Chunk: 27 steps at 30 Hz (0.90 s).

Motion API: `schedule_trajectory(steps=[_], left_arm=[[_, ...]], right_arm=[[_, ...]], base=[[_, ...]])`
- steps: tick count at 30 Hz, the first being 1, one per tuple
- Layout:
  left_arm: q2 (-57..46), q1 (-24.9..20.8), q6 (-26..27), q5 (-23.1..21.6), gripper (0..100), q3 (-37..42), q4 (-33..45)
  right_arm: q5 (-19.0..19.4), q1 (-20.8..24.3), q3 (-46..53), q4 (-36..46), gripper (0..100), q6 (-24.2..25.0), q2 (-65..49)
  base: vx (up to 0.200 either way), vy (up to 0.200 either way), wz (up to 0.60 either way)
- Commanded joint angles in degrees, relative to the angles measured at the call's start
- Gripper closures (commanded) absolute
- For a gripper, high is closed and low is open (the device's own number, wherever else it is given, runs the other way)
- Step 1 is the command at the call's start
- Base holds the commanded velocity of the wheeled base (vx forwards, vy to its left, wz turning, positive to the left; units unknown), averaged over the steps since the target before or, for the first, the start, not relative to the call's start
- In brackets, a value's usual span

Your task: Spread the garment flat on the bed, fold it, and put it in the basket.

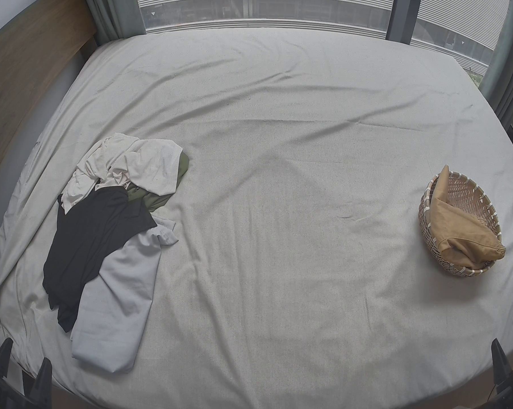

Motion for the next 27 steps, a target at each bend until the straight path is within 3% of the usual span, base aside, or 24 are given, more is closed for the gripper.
schedule_trajectory(steps=[1,14,20,23,25,26,27], left_arm=[[0.11,0.11,-0.87,2.18,0,1.01,-3.29],[-1.65,-0.25,-0.08,3.41,0,0.75,-2.15],[-1.65,-0.16,6.6,8.68,0,0.92,-2.15],[-1.56,-0.42,7.21,7.98,0,0.48,-1.71],[-0.33,-0.77,4.93,6.14,0,0.4,-0.74],[0.38,-1.3,-0.79,5.7,0,0.22,0.4],[0.29,-1.21,-0.96,5.78,0,0.22,0.4]], right_arm=[[-0.03,0.04,0.92,-0.01,0,0.2,-0.77],[-0.03,-0.04,0.92,-0.01,0,0.11,-0.68],[-0.03,-0.04,0.92,-0.01,0,0.11,-0.68],[-0.03,-0.04,0.92,-0.01,0,0.02,-0.59],[0.06,0.04,0.92,-0.01,0,-0.15,-0.77],[0.24,0.13,0.92,-0.01,0,-0.51,-0.77],[0.32,0.13,0.92,0.17,0,-0.51,-0.77]], base=[[0.0,0.0,0.0],[0.0,0.0,0.0],[0.0,0.0,0.0],[0.0,0.0,0.0],[0.0,0.0,0.0],[0.0,0.0,0.0],[0.0,0.0,0.0]])
